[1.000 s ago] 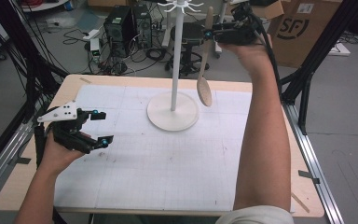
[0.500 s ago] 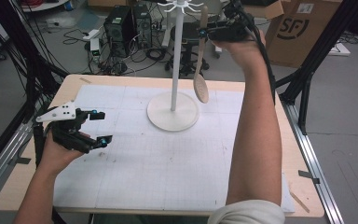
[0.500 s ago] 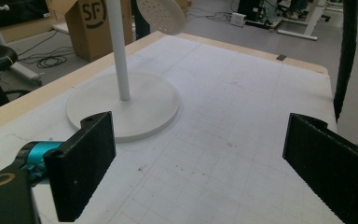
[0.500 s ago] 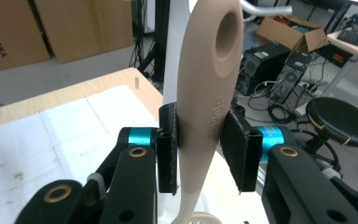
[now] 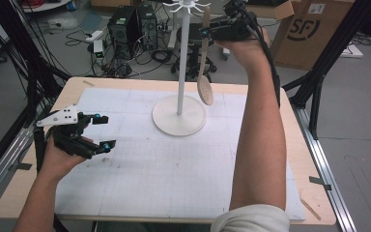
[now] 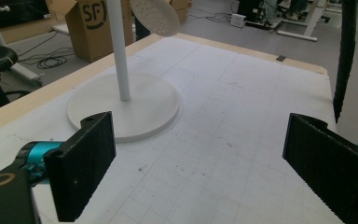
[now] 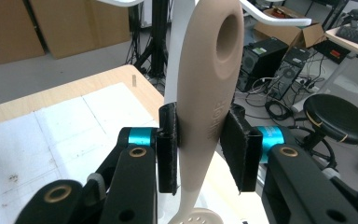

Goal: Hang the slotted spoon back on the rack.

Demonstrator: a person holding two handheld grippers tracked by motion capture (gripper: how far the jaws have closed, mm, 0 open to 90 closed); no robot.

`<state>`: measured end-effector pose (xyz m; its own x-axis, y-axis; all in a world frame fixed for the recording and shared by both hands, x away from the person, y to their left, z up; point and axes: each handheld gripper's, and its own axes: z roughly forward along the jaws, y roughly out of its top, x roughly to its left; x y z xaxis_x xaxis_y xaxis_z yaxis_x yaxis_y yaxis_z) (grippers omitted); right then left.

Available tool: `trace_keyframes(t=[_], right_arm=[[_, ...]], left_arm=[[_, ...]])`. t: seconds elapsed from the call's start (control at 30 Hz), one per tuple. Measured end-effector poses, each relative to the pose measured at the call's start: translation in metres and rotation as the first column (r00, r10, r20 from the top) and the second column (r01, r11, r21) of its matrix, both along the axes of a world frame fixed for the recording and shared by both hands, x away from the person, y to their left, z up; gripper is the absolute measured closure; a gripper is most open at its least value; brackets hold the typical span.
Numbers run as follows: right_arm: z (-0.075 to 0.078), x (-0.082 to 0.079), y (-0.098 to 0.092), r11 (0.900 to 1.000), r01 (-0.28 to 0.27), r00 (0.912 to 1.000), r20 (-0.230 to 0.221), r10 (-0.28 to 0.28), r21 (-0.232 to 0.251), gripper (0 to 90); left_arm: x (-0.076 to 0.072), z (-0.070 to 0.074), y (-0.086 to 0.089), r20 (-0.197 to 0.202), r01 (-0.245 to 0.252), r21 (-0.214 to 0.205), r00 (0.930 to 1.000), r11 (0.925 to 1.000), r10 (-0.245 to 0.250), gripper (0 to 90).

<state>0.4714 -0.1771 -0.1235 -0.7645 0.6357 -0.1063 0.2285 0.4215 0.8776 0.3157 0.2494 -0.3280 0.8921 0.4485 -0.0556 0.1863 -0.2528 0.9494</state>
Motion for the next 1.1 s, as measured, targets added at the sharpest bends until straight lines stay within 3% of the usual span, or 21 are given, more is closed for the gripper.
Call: trace_keyframes(t=[0.3,0.87,1.0,1.1], right_arm=[[-0.002,0.006,-0.001,0.9987,0.051,0.9986,-0.016,-0.051,0.004,68.0],[-0.005,0.013,0.006,0.9992,0.039,0.9992,-0.013,-0.039,0.008,67.8],[-0.007,0.012,0.006,0.9986,0.049,0.9987,-0.017,-0.049,0.021,66.2],[-0.007,0.010,0.004,0.9967,0.048,0.9988,-0.005,-0.048,0.066,61.8]], left_arm=[[0.000,-0.001,0.000,-0.004,0.000,0.000,1.0000,1.0000,0.000,10.0],[0.001,-0.002,0.000,-0.006,0.001,0.007,1.0000,1.0000,-0.001,10.0],[0.002,-0.003,0.000,-0.004,0.002,0.011,1.0000,0.9999,-0.002,10.0],[0.001,-0.003,-0.001,-0.008,0.002,0.008,1.0000,1.0000,-0.002,10.0]])
